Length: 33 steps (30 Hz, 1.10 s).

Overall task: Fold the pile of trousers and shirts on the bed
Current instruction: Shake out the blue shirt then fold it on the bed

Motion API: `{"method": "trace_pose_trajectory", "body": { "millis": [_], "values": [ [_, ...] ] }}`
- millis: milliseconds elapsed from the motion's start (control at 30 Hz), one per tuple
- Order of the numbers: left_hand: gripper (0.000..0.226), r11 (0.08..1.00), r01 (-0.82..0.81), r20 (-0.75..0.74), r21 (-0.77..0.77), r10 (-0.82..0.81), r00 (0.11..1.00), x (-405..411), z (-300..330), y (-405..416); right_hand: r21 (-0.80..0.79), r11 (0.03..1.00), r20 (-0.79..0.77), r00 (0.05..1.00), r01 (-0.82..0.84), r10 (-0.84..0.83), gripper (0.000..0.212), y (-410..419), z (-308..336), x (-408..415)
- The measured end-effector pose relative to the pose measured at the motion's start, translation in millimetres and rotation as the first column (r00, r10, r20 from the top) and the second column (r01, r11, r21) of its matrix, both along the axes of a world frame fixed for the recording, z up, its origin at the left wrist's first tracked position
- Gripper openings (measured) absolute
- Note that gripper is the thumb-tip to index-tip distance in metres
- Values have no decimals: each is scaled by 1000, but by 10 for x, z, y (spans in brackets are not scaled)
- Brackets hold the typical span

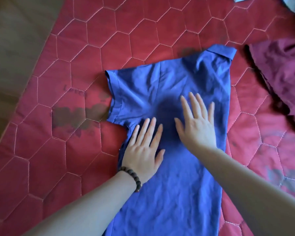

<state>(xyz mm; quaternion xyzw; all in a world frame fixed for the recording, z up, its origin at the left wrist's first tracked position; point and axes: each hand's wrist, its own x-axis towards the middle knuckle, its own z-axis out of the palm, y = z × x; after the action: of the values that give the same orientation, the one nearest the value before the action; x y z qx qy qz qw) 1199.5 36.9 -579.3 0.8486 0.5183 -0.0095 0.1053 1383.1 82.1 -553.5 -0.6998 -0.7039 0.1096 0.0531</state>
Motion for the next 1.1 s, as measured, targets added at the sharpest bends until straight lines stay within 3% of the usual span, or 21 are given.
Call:
{"method": "trace_pose_trajectory", "body": {
  "millis": [200, 267, 400, 467, 567, 633, 767, 833, 933, 1100],
  "values": [
    [77, 998, -24, -11, -61, 23, 1000, -227, -71, -126, -118, 940, -111, 945, -320, 308, 59, 1249, 100, -808],
    [79, 997, -32, 4, -72, 32, 999, -216, -94, -123, -127, 914, -88, 922, -386, 377, 67, 1573, 117, -1002],
    [81, 995, -36, 15, -93, 37, 999, -219, -112, -119, -304, 860, -38, 907, -411, 420, 91, 1947, 151, -1216],
    [82, 994, -39, 25, -102, 42, 999, -220, -112, -111, -367, 852, -19, 919, -373, 394, 72, 2012, 182, -1275],
    [82, 994, -42, 41, -105, 46, 998, -228, -115, -101, -373, 847, -79, 922, -379, 379, 20, 1999, 258, -1241],
    [82, 993, -40, 47, -108, 46, 998, -234, -106, -98, -346, 835, -171, 904, -428, 392, 35, 1928, 364, -1096],
    [81, 993, -34, 40, -112, 39, 998, -240, -76, -103, -123, 841, -330, 821, -527, 466, 16, 1530, 591, -581],
    [81, 992, -37, 33, -119, 41, 999, -237, -57, -95, -104, 853, -319, 829, -512, 459, 18, 1252, 661, -257],
    [78, 992, -42, 23, -118, 45, 999, -232, -33, -98, -217, 882, -233, 900, -418, 369, 39, 917, 591, 163],
    [63, 998, -33, 2, -57, 33, 999, -233, -29, -104, -156, 986, -217, 976, -53, 19, 40, 544, 347, 397]
  ]
}}
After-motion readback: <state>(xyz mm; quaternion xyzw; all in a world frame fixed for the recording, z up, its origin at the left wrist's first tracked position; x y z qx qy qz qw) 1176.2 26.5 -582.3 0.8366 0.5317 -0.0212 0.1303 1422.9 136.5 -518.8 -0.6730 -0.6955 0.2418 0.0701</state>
